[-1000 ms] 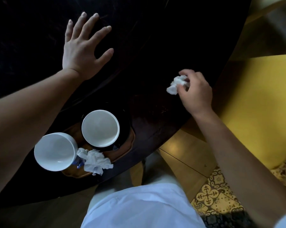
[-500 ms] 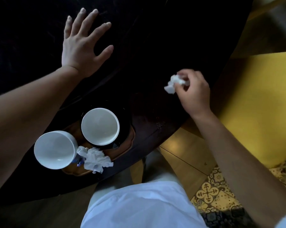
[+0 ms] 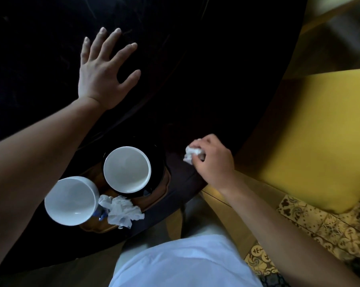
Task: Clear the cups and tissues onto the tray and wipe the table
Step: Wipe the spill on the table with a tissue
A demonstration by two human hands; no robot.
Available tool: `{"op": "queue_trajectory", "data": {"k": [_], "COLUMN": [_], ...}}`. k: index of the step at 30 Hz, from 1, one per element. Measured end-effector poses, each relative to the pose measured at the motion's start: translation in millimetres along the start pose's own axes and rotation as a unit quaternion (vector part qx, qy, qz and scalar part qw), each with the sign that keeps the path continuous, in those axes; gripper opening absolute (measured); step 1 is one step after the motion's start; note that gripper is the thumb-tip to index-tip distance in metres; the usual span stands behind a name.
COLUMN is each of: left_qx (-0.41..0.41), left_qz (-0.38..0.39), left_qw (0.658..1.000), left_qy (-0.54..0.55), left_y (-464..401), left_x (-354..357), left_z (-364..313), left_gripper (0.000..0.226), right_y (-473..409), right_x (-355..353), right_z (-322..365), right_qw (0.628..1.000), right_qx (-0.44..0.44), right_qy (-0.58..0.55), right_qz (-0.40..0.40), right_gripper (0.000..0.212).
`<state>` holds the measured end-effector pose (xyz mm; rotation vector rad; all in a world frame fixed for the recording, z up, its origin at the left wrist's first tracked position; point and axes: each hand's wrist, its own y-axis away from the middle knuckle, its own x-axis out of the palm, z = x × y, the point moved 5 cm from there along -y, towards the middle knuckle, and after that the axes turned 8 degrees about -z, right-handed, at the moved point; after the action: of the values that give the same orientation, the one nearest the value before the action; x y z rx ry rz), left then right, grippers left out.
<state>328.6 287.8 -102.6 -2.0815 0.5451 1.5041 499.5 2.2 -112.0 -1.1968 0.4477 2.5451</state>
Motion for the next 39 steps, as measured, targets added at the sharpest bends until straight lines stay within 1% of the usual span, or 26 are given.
{"op": "queue_trajectory", "data": {"k": [3,5,7,10,14,17,19,23,26,28,30,32,34,36,38,39], "left_qx": [-0.002,-0.001,-0.001,-0.001,-0.001,-0.004,-0.004,-0.003,0.000,0.002,0.003,0.002,-0.001,-0.005,-0.005,-0.004], "left_qz": [-0.006,-0.008,-0.008,-0.012,-0.014,-0.012,-0.010,-0.010,-0.014,-0.013,-0.014,-0.011,-0.007,-0.006,-0.005,-0.004], "left_qw": [1.000,1.000,1.000,1.000,1.000,1.000,1.000,1.000,1.000,1.000,1.000,1.000,1.000,1.000,1.000,1.000], "left_qy": [0.002,0.003,0.005,0.005,0.012,0.014,0.013,0.008,0.006,0.007,0.005,0.002,0.005,0.005,0.002,0.001], "left_y": [1,1,1,1,1,1,1,2,2,2,2,2,2,2,1,1], "left_x": [0,0,0,1,-1,-2,-1,-1,1,1,1,1,1,0,0,0], "left_z": [1,2,2,2,1,0,-1,1,3,3,4,4,4,3,3,2], "left_gripper": [0.059,0.059,0.059,0.059,0.058,0.058,0.058,0.058,0.057,0.058,0.058,0.059,0.059,0.059,0.059,0.059], "right_y": [-40,-62,-63,-36,7,22,33,58,49,30,5,-13,-19,-14,2,11], "right_x": [-7,-4,4,9,10,0,-2,12,11,0,-19,-32,-34,-22,-1,9], "right_z": [8,10,11,12,3,-5,-2,8,8,0,-14,-25,-19,1,22,28], "right_qw": [0.996,0.996,0.997,0.998,0.998,0.999,0.998,0.986,0.976,0.977,0.984,0.986,0.989,0.988,0.981,0.977], "right_qx": [-0.004,-0.002,0.002,-0.012,-0.026,-0.009,-0.037,-0.122,-0.167,-0.159,-0.117,-0.089,-0.097,-0.127,-0.156,-0.165], "right_qy": [-0.022,-0.009,0.014,0.036,0.043,0.041,0.033,0.044,0.071,0.088,0.108,0.116,0.087,0.053,0.030,0.025], "right_qz": [-0.082,-0.089,-0.075,-0.049,0.034,0.030,0.032,0.100,0.123,0.112,0.083,0.076,0.069,0.070,0.110,0.135], "right_gripper": [0.021,0.024,0.023,0.022,0.021,0.018,0.017,0.013,0.015,0.016,0.015,0.011,0.017,0.028,0.034,0.033]}}
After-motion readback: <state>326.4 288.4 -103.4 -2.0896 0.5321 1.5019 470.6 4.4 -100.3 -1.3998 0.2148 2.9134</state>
